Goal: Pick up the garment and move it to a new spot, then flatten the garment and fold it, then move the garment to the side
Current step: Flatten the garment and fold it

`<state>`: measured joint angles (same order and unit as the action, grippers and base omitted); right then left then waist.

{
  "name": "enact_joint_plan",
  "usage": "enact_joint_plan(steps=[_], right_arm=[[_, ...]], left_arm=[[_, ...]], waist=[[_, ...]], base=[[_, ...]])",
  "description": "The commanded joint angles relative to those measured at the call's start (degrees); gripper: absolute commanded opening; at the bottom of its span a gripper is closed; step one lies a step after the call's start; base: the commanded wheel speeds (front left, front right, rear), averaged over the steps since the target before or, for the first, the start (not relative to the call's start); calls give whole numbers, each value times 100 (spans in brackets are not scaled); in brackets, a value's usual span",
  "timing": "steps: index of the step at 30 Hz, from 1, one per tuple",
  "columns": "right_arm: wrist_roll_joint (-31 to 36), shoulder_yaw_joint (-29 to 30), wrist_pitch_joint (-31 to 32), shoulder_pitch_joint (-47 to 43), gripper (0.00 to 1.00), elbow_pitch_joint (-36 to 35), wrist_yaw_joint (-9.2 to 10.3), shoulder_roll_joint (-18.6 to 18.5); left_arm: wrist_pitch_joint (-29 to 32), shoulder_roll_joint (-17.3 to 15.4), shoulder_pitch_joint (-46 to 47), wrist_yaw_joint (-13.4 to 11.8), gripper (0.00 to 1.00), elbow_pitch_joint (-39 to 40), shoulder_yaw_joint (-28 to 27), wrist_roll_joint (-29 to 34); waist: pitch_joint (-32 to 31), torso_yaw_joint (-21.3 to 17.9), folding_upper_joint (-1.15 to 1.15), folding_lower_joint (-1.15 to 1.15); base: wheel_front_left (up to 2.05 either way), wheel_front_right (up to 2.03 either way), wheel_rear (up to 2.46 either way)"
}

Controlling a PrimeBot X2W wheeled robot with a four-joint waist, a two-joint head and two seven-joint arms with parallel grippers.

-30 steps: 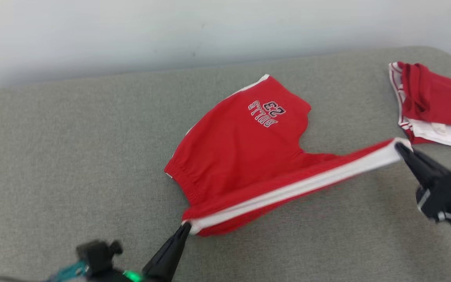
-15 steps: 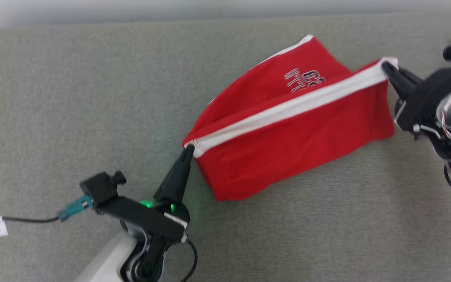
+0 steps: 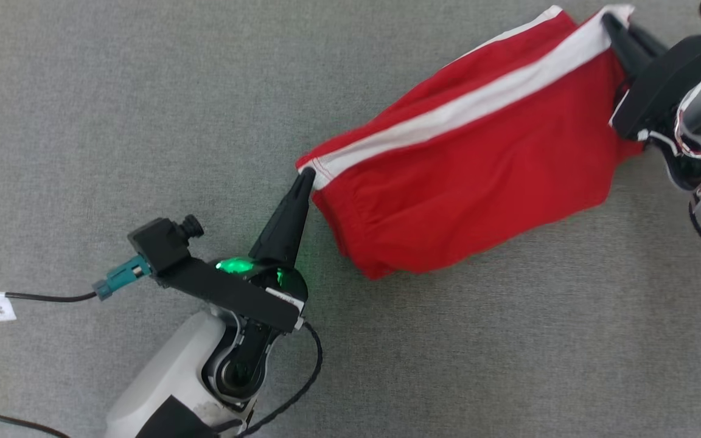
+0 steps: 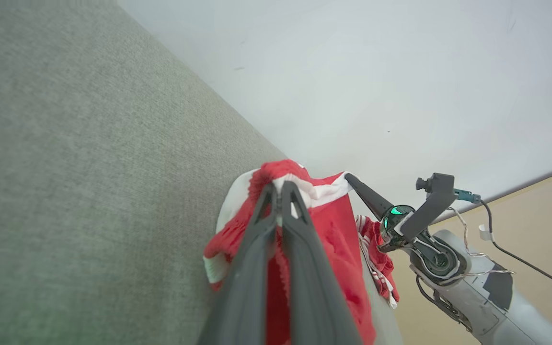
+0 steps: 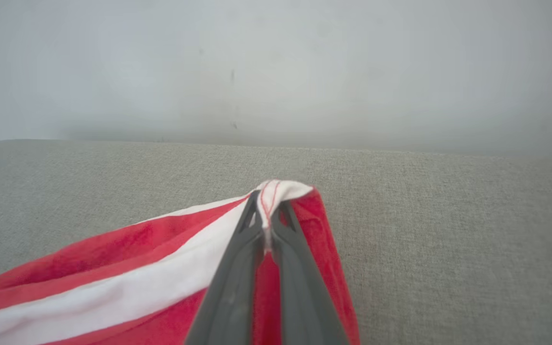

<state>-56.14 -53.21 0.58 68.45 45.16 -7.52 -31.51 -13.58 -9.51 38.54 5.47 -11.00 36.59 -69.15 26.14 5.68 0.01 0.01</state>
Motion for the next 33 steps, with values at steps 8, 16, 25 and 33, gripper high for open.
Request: enact_joint_plan(steps=[8,16,25,33], right_arm=[[-211,-420,-626,343,0,435,7,125],[-385,-744,-1076,520,100,773,7,213],[-547,-953,-1497,530,100,795,7,227],[-354,-485,-1577,65,100,222,7,123]], left_arm=[[-107,-111,-17,-191,0,-418,-197,359],[-146,-16,0,-300,31,-511,-306,869],[-150,72,-132,-509,100,-423,-609,1576],[-153,132,-758,-882,100,151,-1261,2864]], waist=[[156,124,-1,-1],[142,129,-1,-1],[33,90,-1,-1],[-259,-40,-1,-1]], base=[[0,0,0],[0,0,0],[0,0,0],[0,0,0]])
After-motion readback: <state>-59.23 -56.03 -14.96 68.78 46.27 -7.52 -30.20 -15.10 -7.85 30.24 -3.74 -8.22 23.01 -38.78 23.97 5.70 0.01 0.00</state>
